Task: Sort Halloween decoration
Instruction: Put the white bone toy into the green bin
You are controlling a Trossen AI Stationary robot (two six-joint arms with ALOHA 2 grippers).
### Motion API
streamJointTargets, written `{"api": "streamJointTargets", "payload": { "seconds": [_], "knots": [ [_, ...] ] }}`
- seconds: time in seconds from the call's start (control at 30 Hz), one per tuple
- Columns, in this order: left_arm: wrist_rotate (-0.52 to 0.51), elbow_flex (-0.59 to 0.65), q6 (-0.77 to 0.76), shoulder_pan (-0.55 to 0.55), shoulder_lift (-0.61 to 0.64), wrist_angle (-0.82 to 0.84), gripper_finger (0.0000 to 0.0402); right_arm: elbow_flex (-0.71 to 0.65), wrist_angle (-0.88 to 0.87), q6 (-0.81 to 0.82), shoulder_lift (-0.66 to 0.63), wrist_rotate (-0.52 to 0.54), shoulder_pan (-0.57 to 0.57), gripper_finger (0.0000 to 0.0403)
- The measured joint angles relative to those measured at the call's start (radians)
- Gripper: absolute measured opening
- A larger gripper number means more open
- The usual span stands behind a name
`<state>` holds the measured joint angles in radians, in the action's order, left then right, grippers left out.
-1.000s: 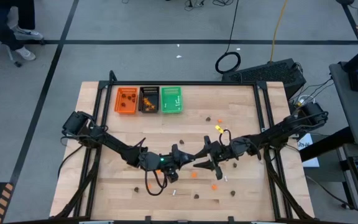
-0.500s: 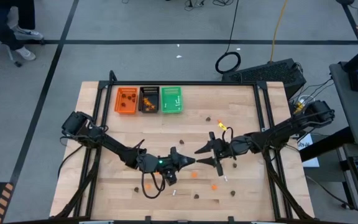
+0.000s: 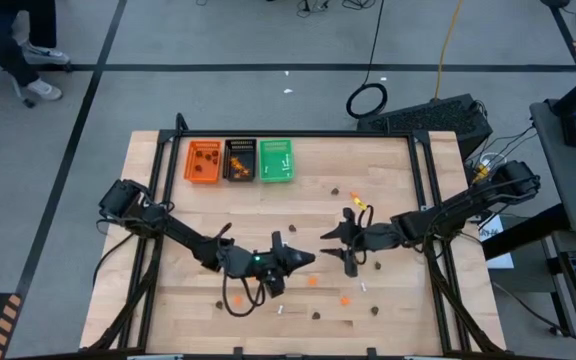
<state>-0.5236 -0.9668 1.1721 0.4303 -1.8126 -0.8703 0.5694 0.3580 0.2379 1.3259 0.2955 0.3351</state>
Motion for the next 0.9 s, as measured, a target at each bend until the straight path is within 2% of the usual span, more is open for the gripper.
{"api": "streamJointTargets", "payload": {
  "seconds": [0.13,0.27,0.4,0.53,0.77,0.9],
  "knots": [
    [-0.004,0.000,-0.205,-0.008,0.008,-0.032,0.0008,0.000,0.022,-0.014,0.053,0.023,0.015,0.0163],
    [-0.071,0.000,-0.474,-0.018,0.009,-0.092,0.0008,0.000,0.187,-0.059,0.154,0.024,0.027,0.0162],
    [-0.137,0.001,-0.762,-0.034,0.010,-0.082,0.0008,0.000,0.364,-0.106,0.269,0.025,0.027,0.0162],
    [-0.143,0.001,-1.034,-0.046,0.010,-0.089,0.0008,0.001,0.503,-0.133,0.378,0.049,0.027,0.0162],
    [-0.131,0.001,-1.353,-0.094,0.010,-0.091,0.0008,0.001,0.699,-0.122,0.523,0.045,0.029,0.0162],
    [-0.115,0.001,-1.400,-0.120,0.010,-0.089,0.0008,0.001,0.776,-0.125,0.570,0.045,0.041,0.0162]
  ]
}}
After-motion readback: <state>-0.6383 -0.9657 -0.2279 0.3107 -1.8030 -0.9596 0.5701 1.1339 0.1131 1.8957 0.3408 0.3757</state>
